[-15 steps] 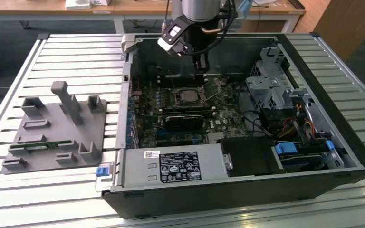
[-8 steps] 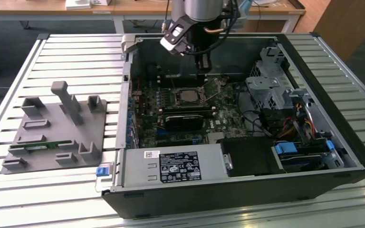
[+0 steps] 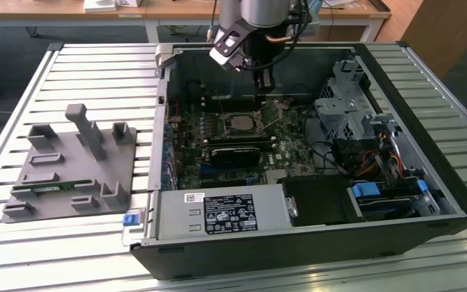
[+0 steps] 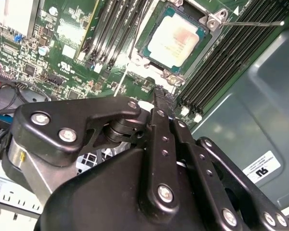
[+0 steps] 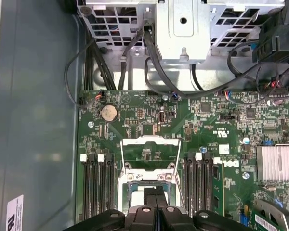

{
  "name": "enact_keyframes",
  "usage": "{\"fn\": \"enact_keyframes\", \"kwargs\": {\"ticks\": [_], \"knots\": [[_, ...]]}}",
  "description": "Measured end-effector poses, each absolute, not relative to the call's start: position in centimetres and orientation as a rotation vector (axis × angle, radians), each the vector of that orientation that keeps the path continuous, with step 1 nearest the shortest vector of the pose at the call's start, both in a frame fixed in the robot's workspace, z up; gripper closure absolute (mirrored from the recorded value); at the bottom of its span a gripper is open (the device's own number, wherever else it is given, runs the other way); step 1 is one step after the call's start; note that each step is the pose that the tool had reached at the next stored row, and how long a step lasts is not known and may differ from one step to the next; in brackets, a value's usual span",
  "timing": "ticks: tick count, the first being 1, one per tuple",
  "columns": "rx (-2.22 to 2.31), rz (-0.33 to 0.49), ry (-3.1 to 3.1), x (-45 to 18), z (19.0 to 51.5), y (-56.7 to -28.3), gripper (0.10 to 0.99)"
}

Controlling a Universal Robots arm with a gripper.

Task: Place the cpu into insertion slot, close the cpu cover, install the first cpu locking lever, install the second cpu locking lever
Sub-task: 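Close the cpu cover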

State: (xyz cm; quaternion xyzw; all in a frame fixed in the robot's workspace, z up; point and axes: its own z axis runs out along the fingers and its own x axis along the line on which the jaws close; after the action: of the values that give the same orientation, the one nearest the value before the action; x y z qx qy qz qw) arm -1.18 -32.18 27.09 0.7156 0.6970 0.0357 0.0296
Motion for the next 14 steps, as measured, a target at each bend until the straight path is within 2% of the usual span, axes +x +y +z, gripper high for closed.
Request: {"fn": "enact_keyframes", "kwargs": {"ticks": [14], "knots": [[2.207,0.110,2.149,-0.17,27.09,-32.18,0.980]]}}
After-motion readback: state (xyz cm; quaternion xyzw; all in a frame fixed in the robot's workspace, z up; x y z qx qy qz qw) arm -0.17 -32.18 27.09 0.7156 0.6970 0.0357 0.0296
